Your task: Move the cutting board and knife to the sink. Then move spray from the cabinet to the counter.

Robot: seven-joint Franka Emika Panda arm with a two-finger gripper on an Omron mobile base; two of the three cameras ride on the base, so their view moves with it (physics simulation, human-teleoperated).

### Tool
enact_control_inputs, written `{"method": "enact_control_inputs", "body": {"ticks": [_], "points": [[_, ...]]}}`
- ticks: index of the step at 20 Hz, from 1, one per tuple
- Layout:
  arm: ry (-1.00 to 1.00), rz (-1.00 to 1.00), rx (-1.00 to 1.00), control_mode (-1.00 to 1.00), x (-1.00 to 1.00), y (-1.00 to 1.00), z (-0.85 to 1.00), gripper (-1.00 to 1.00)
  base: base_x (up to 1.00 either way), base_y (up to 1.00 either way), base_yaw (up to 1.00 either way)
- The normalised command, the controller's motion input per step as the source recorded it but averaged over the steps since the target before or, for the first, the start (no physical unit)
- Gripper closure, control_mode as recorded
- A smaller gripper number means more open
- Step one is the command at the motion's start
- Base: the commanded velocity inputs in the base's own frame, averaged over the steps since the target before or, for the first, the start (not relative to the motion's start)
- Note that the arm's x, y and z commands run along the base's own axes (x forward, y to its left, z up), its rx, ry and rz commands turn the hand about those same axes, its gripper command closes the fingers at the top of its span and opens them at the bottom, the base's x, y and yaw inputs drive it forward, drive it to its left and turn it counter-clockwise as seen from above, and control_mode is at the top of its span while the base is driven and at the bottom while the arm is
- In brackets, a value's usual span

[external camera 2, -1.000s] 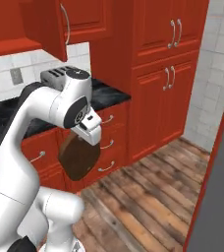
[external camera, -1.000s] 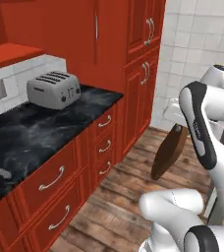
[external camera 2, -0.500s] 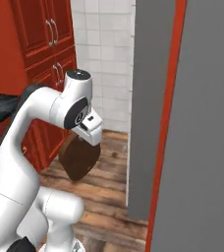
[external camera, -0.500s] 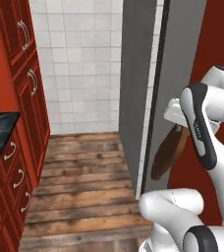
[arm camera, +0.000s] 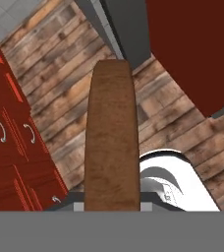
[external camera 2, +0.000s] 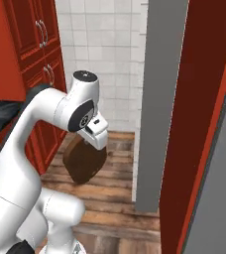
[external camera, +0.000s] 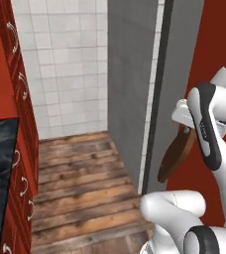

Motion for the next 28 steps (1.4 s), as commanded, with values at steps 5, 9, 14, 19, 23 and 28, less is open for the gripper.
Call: {"method": "enact_control_inputs", "body": {"ticks": [5, 9, 14, 19, 23, 28], "points": [[0.0, 0.0, 0.0, 1.0, 0.0, 0.0, 0.0, 1.0, -1.0, 0.0, -0.41], [0.0, 0.0, 0.0, 1.0, 0.0, 0.0, 0.0, 1.0, -1.0, -0.11, -0.58], [0.0, 0.0, 0.0, 1.0, 0.0, 0.0, 0.0, 1.0, -1.0, -0.01, -0.65], [0.0, 0.0, 0.0, 1.0, 0.0, 0.0, 0.0, 1.0, -0.9, 0.0, -0.75], [0.0, 0.0, 0.0, 1.0, 0.0, 0.0, 0.0, 1.0, -0.55, 0.0, -0.84], [0.0, 0.0, 0.0, 1.0, 0.0, 0.0, 0.0, 1.0, -0.13, 0.02, -0.82]]}}
